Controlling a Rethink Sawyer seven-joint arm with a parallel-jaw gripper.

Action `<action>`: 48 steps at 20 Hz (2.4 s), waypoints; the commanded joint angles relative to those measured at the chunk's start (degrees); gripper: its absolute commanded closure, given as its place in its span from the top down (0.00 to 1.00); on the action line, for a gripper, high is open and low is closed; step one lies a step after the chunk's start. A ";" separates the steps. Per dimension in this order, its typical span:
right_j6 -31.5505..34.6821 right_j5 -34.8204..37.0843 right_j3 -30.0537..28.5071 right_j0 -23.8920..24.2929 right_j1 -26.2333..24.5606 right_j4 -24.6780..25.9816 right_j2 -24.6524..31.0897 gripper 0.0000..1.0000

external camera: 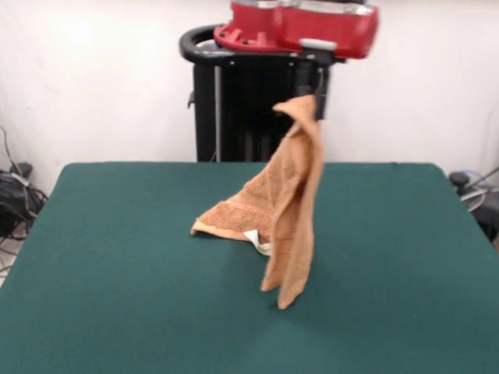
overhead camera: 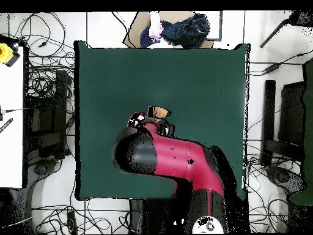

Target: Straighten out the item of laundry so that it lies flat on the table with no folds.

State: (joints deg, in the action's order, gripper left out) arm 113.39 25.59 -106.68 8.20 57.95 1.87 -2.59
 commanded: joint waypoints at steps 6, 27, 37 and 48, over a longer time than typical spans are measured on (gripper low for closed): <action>19.67 1.10 -0.58 -9.70 -3.75 -5.72 -7.18 0.00; 19.74 -15.93 -7.64 -16.33 -11.65 -15.42 -8.84 0.00; 20.12 -21.67 -12.14 -21.35 -12.97 -21.88 -9.44 0.00; 20.44 -24.98 -19.50 -27.74 -8.97 -25.53 -9.18 0.00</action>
State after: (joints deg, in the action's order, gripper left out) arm 114.33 4.41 -118.21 -16.79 47.63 -19.56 -11.67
